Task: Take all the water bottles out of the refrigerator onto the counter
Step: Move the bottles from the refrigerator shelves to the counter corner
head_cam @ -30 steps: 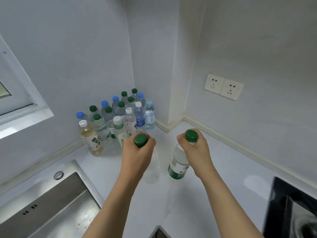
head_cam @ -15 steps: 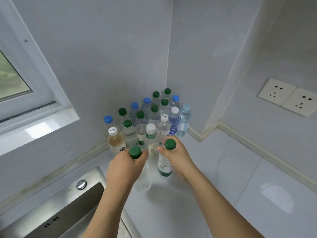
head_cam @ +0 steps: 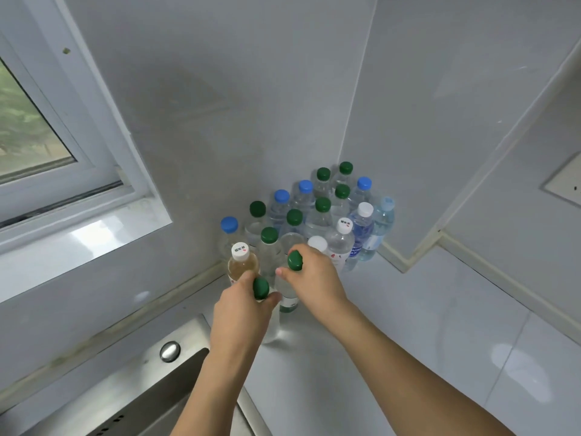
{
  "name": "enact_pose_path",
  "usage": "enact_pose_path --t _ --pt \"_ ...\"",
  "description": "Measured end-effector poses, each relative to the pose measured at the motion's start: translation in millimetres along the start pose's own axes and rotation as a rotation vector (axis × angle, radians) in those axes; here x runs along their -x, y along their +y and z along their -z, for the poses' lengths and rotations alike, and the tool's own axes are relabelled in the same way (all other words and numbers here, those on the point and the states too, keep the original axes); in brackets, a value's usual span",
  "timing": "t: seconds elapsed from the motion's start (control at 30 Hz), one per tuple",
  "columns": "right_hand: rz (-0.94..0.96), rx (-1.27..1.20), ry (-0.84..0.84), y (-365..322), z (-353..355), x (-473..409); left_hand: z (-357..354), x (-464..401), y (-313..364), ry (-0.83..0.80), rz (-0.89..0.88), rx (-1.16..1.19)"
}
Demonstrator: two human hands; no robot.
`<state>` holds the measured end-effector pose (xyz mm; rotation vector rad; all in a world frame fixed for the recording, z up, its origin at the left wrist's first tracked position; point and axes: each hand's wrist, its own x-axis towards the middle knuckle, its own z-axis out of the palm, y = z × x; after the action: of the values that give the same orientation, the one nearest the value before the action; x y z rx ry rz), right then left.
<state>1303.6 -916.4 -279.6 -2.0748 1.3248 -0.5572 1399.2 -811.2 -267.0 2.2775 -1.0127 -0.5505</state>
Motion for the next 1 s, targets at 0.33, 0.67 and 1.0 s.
enact_pose_path --t 0.33,0.67,1.0 --pt "0.019 -0.035 -0.167 -0.5 7.4 -4.2 -9.8 -10.7 2.3 0.080 -0.114 -0.037" --pt "0.057 0.012 -0.041 33.5 86.8 56.3 -8.6 14.3 37.7 0.246 -0.435 -0.253" --pt "-0.146 0.193 0.198 118.1 207.5 142.3 -95.7 66.3 157.4 0.077 -0.923 -0.345"
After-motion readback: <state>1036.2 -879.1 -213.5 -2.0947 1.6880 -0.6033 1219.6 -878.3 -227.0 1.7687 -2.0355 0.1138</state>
